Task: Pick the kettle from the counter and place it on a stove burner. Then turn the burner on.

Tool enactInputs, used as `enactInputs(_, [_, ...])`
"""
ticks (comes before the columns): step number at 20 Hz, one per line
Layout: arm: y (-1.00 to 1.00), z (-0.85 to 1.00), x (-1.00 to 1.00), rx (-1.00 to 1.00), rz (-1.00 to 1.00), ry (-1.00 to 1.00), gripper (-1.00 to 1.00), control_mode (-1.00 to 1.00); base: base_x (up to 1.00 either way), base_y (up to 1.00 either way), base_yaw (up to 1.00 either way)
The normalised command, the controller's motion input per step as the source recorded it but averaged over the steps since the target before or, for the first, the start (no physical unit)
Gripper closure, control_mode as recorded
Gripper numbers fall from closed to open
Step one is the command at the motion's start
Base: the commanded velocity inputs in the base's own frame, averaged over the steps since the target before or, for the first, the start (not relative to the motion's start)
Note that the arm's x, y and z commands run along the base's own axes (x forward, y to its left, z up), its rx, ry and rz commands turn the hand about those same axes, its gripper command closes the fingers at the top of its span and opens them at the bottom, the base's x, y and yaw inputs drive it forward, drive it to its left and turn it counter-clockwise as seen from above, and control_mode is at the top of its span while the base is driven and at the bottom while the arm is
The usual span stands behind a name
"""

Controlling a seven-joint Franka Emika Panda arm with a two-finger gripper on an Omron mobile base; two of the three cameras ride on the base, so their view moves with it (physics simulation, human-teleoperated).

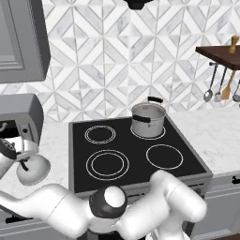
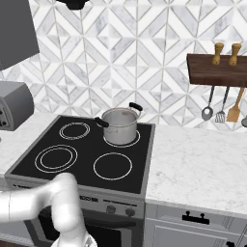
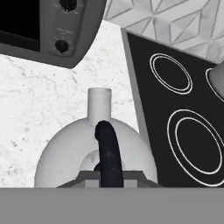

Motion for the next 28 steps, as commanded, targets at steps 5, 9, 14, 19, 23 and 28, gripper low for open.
enactInputs(5, [-1.0, 0.04, 0.0, 0.13, 0.0, -0.24, 1.0, -1.0, 0.0, 0.0, 0.0])
enactInputs(9, [-1.0, 0.1, 0.0, 0.18, 0.0, -0.19, 1.0, -1.0, 0.0, 0.0, 0.0])
enactInputs(14, [-1.0, 0.11, 0.0, 0.18, 0.0, -0.14, 1.0, -1.0, 0.0, 0.0, 0.0])
enactInputs(19, [-1.0, 0.14, 0.0, 0.19, 0.0, -0.09, 1.0, -1.0, 0.0, 0.0, 0.0])
enactInputs(23, [-1.0, 0.07, 0.05, 0.19, -0.01, -0.01, 1.0, -1.0, 0.0, 0.0, 0.0])
enactInputs(28, [-0.69, -0.01, 0.27, 0.06, -0.04, 0.05, 1.0, -1.0, 0.0, 0.0, 0.0])
